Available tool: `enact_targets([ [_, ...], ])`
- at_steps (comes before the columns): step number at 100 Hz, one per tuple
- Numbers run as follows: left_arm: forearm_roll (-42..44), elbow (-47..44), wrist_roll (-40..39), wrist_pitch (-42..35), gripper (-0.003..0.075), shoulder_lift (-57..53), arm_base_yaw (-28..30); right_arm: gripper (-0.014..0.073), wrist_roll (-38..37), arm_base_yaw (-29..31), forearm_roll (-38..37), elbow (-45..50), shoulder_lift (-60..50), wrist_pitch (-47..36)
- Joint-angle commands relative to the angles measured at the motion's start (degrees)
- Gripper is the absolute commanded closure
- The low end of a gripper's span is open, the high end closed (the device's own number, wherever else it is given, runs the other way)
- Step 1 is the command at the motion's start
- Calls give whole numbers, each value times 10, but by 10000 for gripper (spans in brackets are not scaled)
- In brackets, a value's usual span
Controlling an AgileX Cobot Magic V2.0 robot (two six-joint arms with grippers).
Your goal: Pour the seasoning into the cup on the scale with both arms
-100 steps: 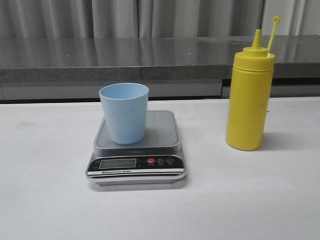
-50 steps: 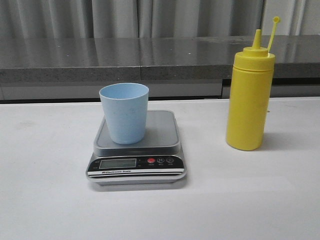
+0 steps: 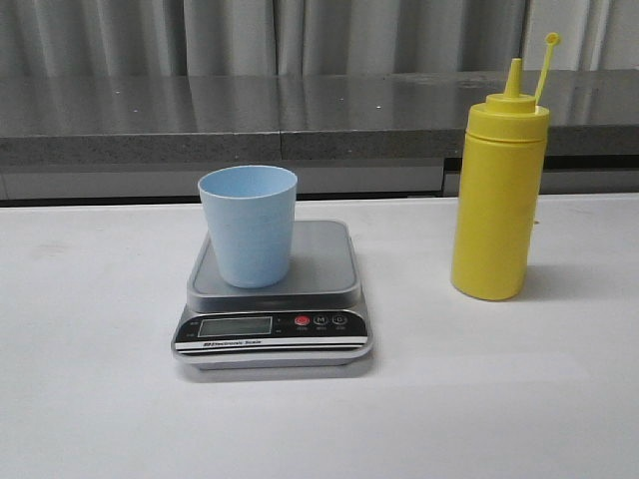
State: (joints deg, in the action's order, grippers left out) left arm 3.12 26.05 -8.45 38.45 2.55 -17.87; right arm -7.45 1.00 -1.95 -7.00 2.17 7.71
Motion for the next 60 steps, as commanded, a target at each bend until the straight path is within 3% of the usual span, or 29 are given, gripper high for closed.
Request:
enact_targets([
  [1,-4,14,-4,-43,740,9,1,662,0,0,-2,-67,43,15],
  [24,-4,14,-4,-43,740,9,1,662,1,0,-2,-162,148,56],
  [60,-4,14,-4,-43,740,9,1,662,1,-2,-2,-230,317,91],
])
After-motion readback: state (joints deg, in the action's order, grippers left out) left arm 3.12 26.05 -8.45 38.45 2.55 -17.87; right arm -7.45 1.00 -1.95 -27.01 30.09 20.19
